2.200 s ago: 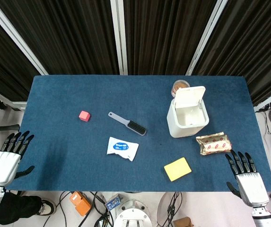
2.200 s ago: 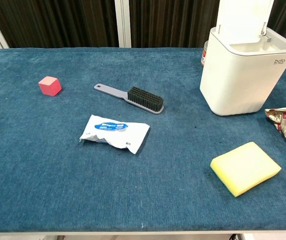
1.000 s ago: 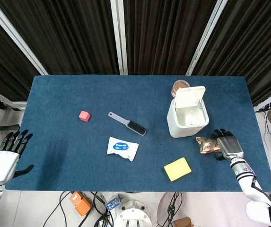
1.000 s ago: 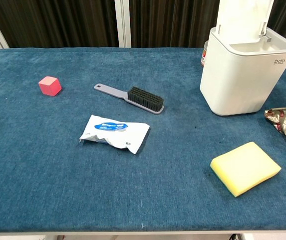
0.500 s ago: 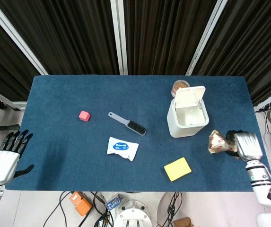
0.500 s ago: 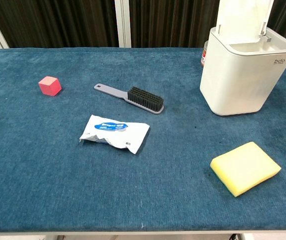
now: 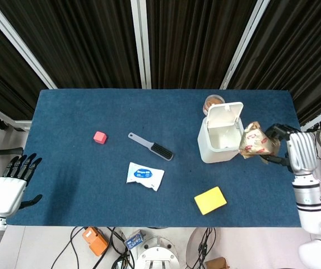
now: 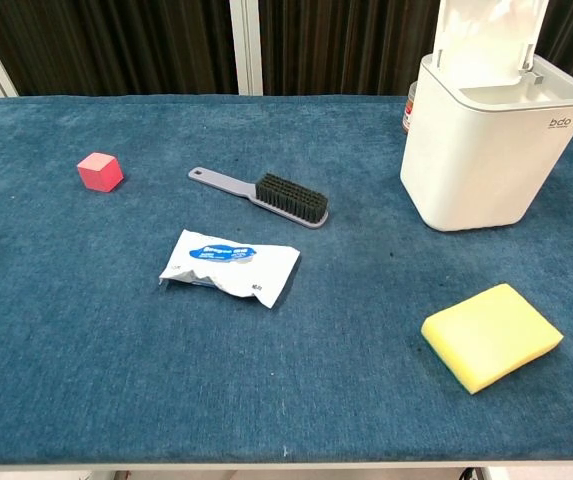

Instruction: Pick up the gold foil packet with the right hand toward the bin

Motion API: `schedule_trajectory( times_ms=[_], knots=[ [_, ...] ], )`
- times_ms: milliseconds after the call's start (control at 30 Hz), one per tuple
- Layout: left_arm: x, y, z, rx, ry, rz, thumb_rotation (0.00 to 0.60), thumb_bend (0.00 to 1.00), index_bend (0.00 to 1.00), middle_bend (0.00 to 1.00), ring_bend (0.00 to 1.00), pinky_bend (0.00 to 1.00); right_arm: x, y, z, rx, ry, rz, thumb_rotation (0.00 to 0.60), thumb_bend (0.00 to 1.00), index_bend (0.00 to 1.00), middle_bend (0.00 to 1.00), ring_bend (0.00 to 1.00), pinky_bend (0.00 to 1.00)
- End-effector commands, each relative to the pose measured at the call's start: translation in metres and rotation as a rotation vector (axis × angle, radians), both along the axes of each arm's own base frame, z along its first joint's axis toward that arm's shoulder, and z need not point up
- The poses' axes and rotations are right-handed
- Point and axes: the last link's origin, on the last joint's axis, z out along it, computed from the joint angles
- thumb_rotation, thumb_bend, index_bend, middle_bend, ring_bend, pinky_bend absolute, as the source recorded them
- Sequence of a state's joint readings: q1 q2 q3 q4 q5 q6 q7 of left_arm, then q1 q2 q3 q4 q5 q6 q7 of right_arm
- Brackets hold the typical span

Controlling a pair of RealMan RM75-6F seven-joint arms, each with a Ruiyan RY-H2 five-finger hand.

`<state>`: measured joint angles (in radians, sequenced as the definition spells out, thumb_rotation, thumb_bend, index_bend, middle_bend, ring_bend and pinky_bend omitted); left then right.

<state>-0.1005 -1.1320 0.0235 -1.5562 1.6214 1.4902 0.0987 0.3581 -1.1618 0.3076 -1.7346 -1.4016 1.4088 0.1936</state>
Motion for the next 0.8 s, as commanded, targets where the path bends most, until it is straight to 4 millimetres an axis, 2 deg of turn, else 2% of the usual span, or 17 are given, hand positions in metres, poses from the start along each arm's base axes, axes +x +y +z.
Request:
schedule_trajectory(
  times_ms=[33,200,433,533,633,700,800],
  knots=[
    [0.0,0.0,0.001,-0.003,-0.001,-0.001,0.6,0.09,0.0,0.0,0.0,0.0,0.033,-0.029,-0.027,0.018,-0.149,-0.003,0.6,0.39,0.82,0.63,0.56,0.6],
    [-0.001,0.0,0.003,-0.005,-0.008,-0.003,0.6,0.09,0.0,0.0,0.0,0.0,0.038,-0.045,-0.056,0.062,-0.234,-0.029,0.6,0.39,0.79,0.63,0.55,0.6],
    [-0.001,-0.002,0.005,-0.001,-0.019,-0.008,0.6,0.09,0.0,0.0,0.0,0.0,0.029,-0.056,-0.072,0.102,-0.212,-0.055,0.6,0.38,0.7,0.62,0.5,0.57],
    [-0.001,-0.003,0.006,0.0,-0.021,-0.01,0.6,0.09,0.0,0.0,0.0,0.0,0.027,-0.056,-0.077,0.129,-0.199,-0.044,0.6,0.38,0.52,0.54,0.42,0.53],
    [-0.001,-0.003,0.007,0.005,-0.026,-0.012,0.6,0.09,0.0,0.0,0.0,0.0,0.024,-0.055,-0.08,0.149,-0.2,-0.031,0.6,0.38,0.2,0.39,0.3,0.45],
    [-0.001,-0.004,0.008,0.005,-0.027,-0.011,0.6,0.09,0.0,0.0,0.0,0.0,0.021,-0.056,-0.079,0.157,-0.211,-0.03,0.6,0.38,0.08,0.34,0.26,0.43],
    [-0.001,-0.004,0.008,0.004,-0.027,-0.013,0.6,0.09,0.0,0.0,0.0,0.0,0.018,-0.055,-0.077,0.158,-0.211,-0.029,0.6,0.37,0.01,0.3,0.21,0.39]
  ],
)
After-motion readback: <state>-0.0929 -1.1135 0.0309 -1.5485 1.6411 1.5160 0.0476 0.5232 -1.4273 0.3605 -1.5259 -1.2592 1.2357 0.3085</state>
